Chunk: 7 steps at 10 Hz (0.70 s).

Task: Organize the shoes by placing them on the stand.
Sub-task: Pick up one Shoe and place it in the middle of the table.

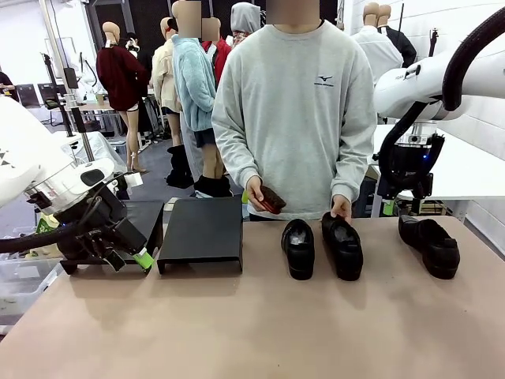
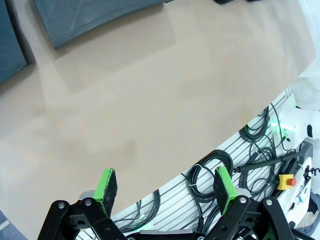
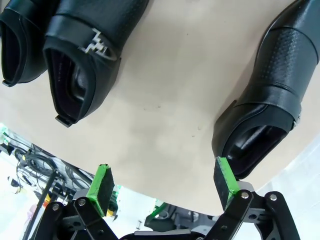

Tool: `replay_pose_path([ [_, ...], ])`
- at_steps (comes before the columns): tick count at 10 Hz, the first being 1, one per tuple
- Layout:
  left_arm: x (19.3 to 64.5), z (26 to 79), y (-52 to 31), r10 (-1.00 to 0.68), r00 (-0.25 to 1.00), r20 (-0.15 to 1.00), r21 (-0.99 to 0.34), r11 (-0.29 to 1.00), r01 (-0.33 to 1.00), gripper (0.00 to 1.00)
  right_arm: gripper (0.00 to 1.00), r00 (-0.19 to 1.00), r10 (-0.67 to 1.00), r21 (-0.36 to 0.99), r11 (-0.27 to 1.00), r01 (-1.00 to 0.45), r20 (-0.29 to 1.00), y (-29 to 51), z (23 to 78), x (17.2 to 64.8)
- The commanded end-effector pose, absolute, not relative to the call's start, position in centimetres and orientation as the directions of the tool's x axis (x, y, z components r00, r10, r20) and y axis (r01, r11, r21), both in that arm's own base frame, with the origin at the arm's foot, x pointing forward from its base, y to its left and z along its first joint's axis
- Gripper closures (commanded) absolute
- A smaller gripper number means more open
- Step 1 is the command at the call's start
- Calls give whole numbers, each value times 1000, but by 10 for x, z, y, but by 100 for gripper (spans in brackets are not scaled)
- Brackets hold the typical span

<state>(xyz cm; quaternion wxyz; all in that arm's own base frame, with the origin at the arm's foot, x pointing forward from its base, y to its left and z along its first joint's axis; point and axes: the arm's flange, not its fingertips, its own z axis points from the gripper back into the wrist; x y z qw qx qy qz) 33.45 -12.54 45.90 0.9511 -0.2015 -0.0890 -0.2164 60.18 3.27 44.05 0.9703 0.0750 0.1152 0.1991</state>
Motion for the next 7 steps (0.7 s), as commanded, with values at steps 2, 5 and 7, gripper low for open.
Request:
replay_pose_path([
  [2,333,459,-124,-368,895,250,-355,825,439,0,0,896,400,184,911,-368,-192,33,437,602],
  [5,333,459,-124,-368,895,250,-355,825,439,0,0,896,400,184,911,-368,-192,33,437,602],
  [7,333,459,-124,-368,895,250,-355,825,439,0,0,896,400,184,911,-368,-192,33,437,602],
])
